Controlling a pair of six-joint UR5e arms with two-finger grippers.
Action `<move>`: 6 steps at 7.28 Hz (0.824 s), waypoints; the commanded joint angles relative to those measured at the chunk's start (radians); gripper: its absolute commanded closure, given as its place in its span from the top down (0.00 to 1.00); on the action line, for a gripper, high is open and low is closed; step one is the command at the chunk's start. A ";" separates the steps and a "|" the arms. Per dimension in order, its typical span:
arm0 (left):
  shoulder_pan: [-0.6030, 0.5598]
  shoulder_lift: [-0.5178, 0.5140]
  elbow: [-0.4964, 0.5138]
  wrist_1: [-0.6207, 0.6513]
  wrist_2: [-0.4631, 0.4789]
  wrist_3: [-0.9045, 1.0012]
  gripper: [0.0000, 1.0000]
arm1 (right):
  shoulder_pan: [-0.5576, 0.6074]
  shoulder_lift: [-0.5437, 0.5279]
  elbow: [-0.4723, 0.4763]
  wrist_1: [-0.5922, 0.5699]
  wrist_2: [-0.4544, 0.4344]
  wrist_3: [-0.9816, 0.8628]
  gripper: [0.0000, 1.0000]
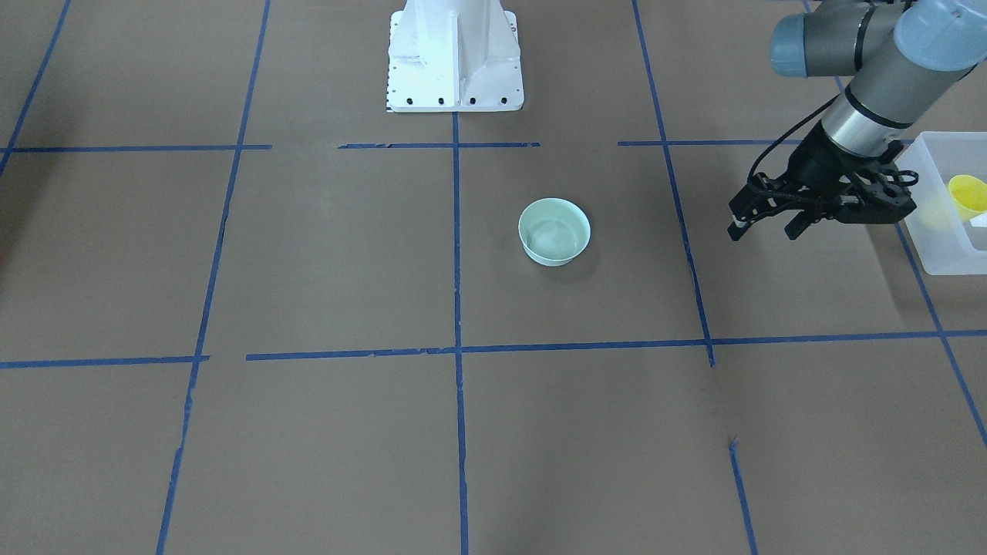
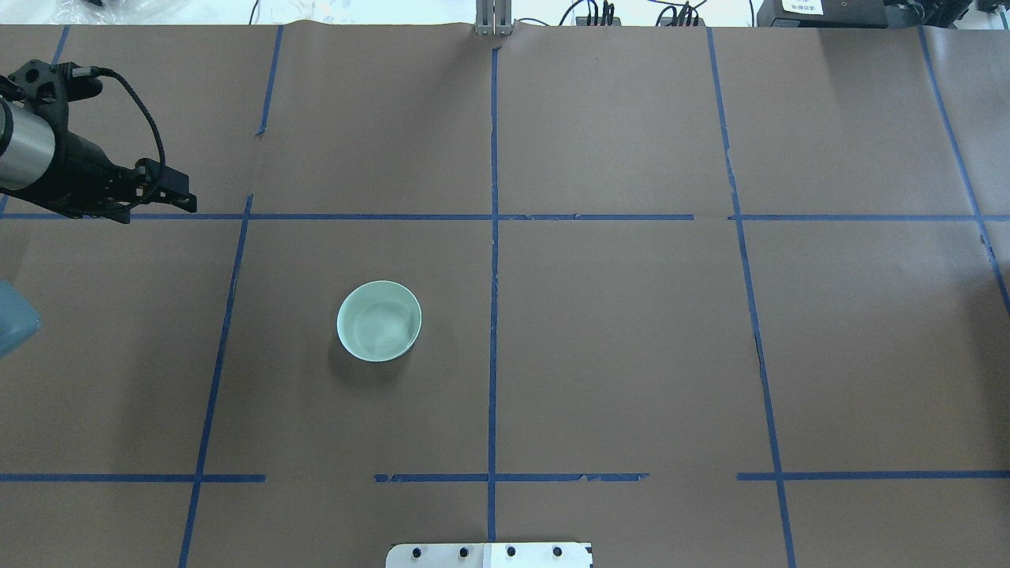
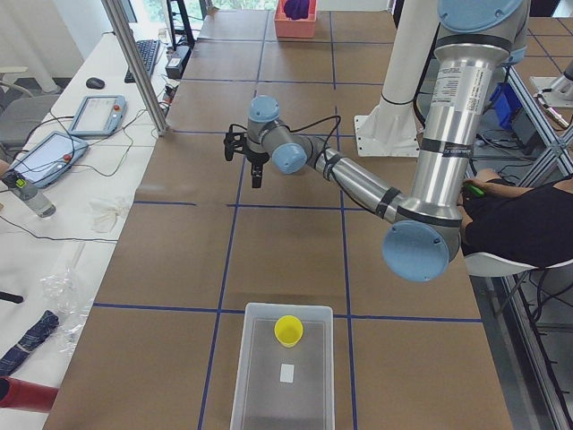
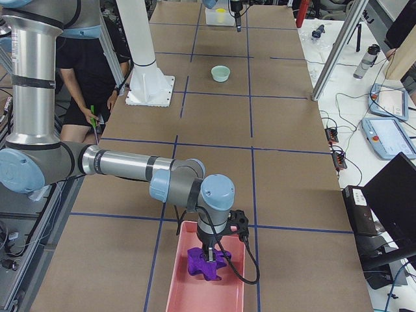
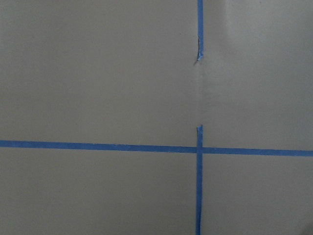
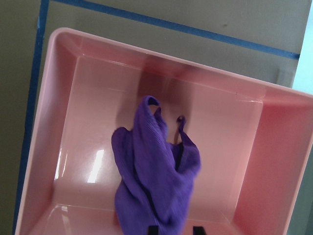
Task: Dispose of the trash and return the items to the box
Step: 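Move the left gripper to the green bowl rim and grip it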
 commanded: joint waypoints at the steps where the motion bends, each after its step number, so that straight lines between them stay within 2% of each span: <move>1: 0.101 -0.029 -0.028 -0.001 0.046 -0.124 1.00 | 0.000 0.016 0.005 0.002 0.088 0.003 1.00; 4: 0.243 -0.043 -0.031 -0.044 0.144 -0.300 1.00 | -0.002 0.023 0.078 0.002 0.194 0.028 1.00; 5: 0.321 -0.078 -0.013 -0.040 0.216 -0.361 1.00 | -0.027 0.025 0.100 0.000 0.210 0.098 1.00; 6: 0.356 -0.106 0.019 -0.038 0.234 -0.385 1.00 | -0.049 0.023 0.132 0.002 0.211 0.170 1.00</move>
